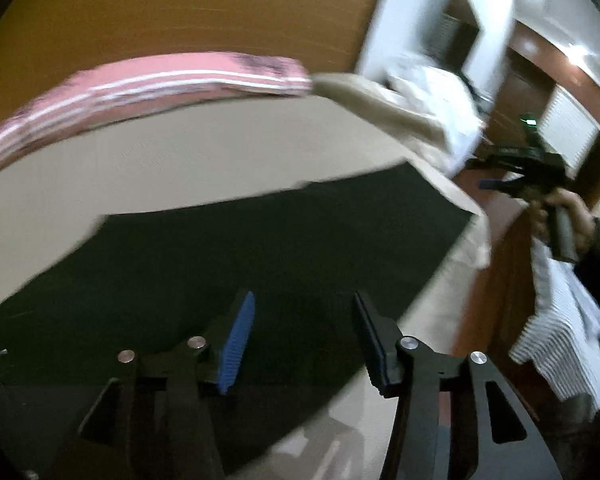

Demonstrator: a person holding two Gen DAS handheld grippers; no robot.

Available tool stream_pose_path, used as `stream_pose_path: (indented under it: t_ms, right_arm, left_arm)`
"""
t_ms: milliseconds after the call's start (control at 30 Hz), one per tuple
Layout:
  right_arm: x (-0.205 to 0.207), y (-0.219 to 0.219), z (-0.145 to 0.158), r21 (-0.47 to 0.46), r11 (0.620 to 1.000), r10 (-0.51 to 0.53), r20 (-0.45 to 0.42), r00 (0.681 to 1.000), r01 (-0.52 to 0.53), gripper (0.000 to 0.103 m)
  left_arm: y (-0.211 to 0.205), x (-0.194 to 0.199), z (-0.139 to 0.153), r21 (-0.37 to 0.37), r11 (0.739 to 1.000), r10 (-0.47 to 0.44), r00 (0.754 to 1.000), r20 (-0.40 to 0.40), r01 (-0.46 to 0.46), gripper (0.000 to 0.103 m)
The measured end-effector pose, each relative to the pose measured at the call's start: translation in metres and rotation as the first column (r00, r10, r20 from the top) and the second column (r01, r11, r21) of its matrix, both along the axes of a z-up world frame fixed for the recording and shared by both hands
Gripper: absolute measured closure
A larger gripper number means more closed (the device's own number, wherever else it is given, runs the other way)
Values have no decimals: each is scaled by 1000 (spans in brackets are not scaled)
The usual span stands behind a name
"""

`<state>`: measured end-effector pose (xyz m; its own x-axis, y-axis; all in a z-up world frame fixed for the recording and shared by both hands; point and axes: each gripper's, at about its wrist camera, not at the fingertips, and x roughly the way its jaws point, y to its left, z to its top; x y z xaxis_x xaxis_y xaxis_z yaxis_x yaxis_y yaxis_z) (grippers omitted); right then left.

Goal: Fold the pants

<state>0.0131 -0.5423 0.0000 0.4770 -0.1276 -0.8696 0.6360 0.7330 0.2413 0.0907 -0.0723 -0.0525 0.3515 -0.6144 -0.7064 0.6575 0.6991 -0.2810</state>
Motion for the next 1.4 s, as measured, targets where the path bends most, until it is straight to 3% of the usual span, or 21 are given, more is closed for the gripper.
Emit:
stream_pose_path:
  t_ms: [100, 200, 333, 567, 667, 833, 867, 900, 933, 1000, 1133, 1233, 1333, 1400]
  right_arm:
    - [41, 44, 1, 30, 989, 142, 14, 990, -142, 39]
    - [89, 103, -10, 69, 946, 317, 14, 948, -318, 39]
    - [153, 191, -32, 163, 829, 539, 24, 842, -536, 39]
    - [227, 326, -62, 226, 582, 800, 15, 600, -781, 41]
    - [249, 362, -75, 285, 501, 850, 16, 526, -817, 41]
    - [271, 401, -103, 357, 419, 895, -5, 447, -835, 42]
    - [272, 405, -108, 374, 401, 904, -15, 427, -836, 51]
    - [272, 408, -112, 396, 386, 911, -18, 413, -833, 65]
    - [273, 409, -114, 408, 379, 913, -16, 408, -831, 70]
    - [276, 412, -111, 409, 369, 912, 16, 410, -835, 91]
    - [279, 414, -110, 354, 383, 911, 8, 413, -853, 93]
    - [279, 414, -117, 319, 411, 901, 2, 434, -854, 94]
    - [274, 416, -112, 279, 393, 913, -9, 407, -876, 93]
    - [272, 416, -106, 269, 392, 914, -1, 407, -880, 85]
  left_arm:
    - [28, 19, -10, 43, 994, 104, 995, -11, -103, 51]
    - [49, 29, -28, 87, 982, 171, 985, -22, -169, 51]
    - [63, 29, -52, 117, 972, 215, 974, -68, -206, 51]
    - [76, 19, -58, 65, 971, 236, 968, -86, -231, 51]
    - [80, 21, -56, 40, 972, 237, 966, -108, -233, 51]
    - [86, 20, -55, 6, 972, 234, 964, -130, -235, 51]
    - [86, 20, -55, 3, 972, 232, 964, -131, -234, 51]
    - [87, 20, -55, -2, 972, 232, 964, -134, -234, 51]
    - [88, 21, -55, -8, 972, 233, 963, -139, -236, 51]
    - [90, 22, -56, -20, 971, 233, 961, -150, -239, 51]
    - [92, 21, -58, -30, 968, 241, 959, -146, -248, 51]
    - [92, 12, -58, -20, 968, 246, 961, -128, -250, 51]
    - [90, 12, -56, -7, 968, 250, 960, -127, -252, 51]
    - [87, 14, -52, 10, 967, 255, 956, -146, -256, 51]
